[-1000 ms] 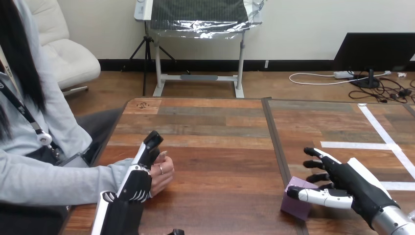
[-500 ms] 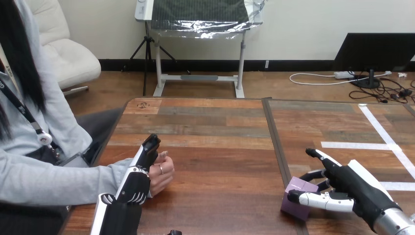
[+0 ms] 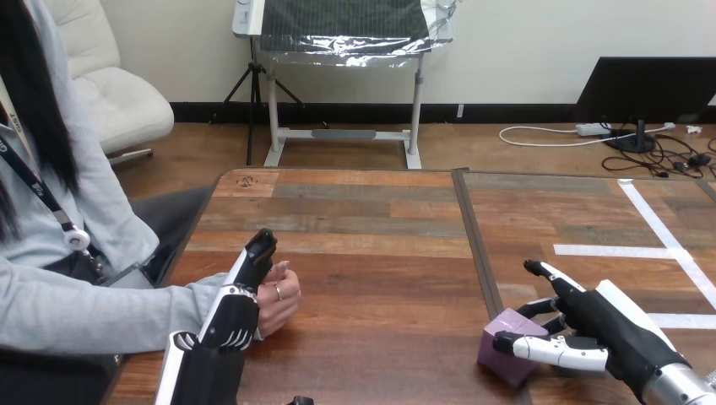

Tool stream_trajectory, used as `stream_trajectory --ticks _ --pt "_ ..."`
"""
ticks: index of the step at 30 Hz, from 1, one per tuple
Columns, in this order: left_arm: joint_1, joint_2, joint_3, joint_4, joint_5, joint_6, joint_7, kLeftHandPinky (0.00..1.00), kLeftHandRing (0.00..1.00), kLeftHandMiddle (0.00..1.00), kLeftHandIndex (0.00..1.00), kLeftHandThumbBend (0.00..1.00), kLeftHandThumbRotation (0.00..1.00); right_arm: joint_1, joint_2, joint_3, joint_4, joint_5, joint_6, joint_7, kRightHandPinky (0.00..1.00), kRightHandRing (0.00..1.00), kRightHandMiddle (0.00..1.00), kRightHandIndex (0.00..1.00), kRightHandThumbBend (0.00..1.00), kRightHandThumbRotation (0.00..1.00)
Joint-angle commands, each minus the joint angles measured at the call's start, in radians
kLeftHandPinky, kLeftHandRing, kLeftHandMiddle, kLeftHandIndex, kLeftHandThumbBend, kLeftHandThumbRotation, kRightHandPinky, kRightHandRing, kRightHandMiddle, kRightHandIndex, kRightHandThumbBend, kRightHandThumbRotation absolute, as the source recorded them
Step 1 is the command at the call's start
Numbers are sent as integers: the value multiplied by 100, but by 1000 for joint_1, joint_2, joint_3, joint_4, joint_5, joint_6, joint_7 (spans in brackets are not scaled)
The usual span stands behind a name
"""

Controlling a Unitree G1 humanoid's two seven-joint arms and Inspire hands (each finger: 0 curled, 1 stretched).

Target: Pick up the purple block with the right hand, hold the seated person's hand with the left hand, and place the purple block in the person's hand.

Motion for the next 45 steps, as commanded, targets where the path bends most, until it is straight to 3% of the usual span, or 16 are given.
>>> stream_trajectory --ticks 1,9,11,12,14,20,25,28,33,37,45 --pt "-29 0 5 -52 -5 -8 5 98 97 97 93 100 61 28 -5 37 -8 -6 17 14 75 87 90 99 100 53" --pt "-33 -2 16 -50 7 -17 8 98 97 97 93 100 61 36 -3 47 -14 -23 25 -2 78 89 90 98 100 50" --pt "-33 -2 19 -50 11 -18 8 98 97 97 93 100 62 37 -2 50 -21 -31 38 -10 73 85 87 98 100 49" --pt "-33 -2 21 -51 13 -18 8 98 97 97 94 100 62 37 -1 52 -26 -36 48 -13 64 77 81 98 100 48" --pt "-33 -1 21 -50 12 -18 8 98 97 97 94 100 62 38 2 55 -37 -49 71 -25 57 72 77 97 100 47" --pt "-25 1 18 -63 9 -12 10 99 98 97 94 100 62 44 16 61 -56 -80 105 -77 47 63 69 95 100 41" --pt "-21 2 15 -69 7 -11 11 99 98 97 94 100 62 46 32 60 -65 -90 138 -123 53 69 74 91 97 27" --pt "-16 7 3 -80 -3 -6 9 100 99 98 94 100 61 51 50 52 -79 -88 166 -153 62 74 79 88 93 17" --pt "-12 8 2 -86 -8 -4 11 100 99 98 94 100 60 57 67 53 -96 -115 201 -215 65 75 79 84 90 7" --pt "-14 3 19 -82 10 -22 15 100 98 98 94 100 61 59 76 56 -102 -125 223 -243 67 75 79 81 87 4" --pt "-10 9 7 -89 1 -18 16 100 98 97 94 100 61 57 86 55 -97 -132 230 -277 68 75 78 79 86 4"
